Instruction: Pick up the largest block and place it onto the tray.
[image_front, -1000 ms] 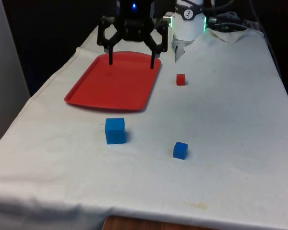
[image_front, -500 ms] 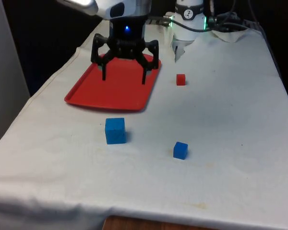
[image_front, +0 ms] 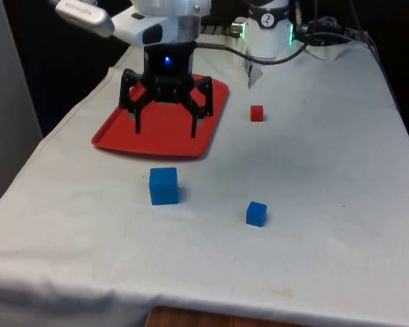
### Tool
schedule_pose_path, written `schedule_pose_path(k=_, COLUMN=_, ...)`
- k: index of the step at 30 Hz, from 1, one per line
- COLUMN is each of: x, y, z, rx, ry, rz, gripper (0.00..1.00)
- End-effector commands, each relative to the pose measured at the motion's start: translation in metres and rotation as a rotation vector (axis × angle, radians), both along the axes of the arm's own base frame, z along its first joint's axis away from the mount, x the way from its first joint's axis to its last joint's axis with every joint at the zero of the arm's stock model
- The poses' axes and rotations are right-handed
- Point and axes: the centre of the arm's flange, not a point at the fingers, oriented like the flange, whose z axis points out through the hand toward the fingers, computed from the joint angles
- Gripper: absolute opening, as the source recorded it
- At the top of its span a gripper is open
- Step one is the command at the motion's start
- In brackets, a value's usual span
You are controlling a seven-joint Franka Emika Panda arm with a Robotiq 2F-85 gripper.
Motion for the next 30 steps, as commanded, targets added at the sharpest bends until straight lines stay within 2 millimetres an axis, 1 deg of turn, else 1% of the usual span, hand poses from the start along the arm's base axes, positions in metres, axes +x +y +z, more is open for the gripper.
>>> schedule_pose_path(k=1, x=0.0, y=0.0, z=0.0, rx=0.0, ry=0.0, rz=0.0, gripper=1.0)
schedule_pose_path(k=3, x=0.003, y=-0.003, z=-0.013, rx=0.009, ry=-0.015, rz=0.009, gripper=1.0)
schedule_pose_path(k=10, x=0.004, y=-0.008, z=-0.035, rx=0.018, ry=-0.024, rz=0.021, gripper=1.0)
schedule_pose_path(k=11, x=0.002, y=-0.008, z=-0.032, rx=0.014, ry=-0.02, rz=0.016, gripper=1.0)
schedule_pose_path(k=12, x=0.004, y=-0.008, z=-0.038, rx=0.019, ry=-0.024, rz=0.023, gripper=1.0)
schedule_pose_path(k=25, x=0.003, y=-0.009, z=-0.067, rx=0.038, ry=-0.029, rz=0.049, gripper=1.0)
schedule_pose_path(k=26, x=0.002, y=-0.008, z=-0.072, rx=0.044, ry=-0.027, rz=0.053, gripper=1.0)
schedule_pose_path(k=29, x=0.002, y=-0.008, z=-0.078, rx=0.051, ry=-0.026, rz=0.058, gripper=1.0)
schedule_pose_path(k=30, x=0.0, y=-0.008, z=-0.075, rx=0.046, ry=-0.02, rz=0.053, gripper=1.0)
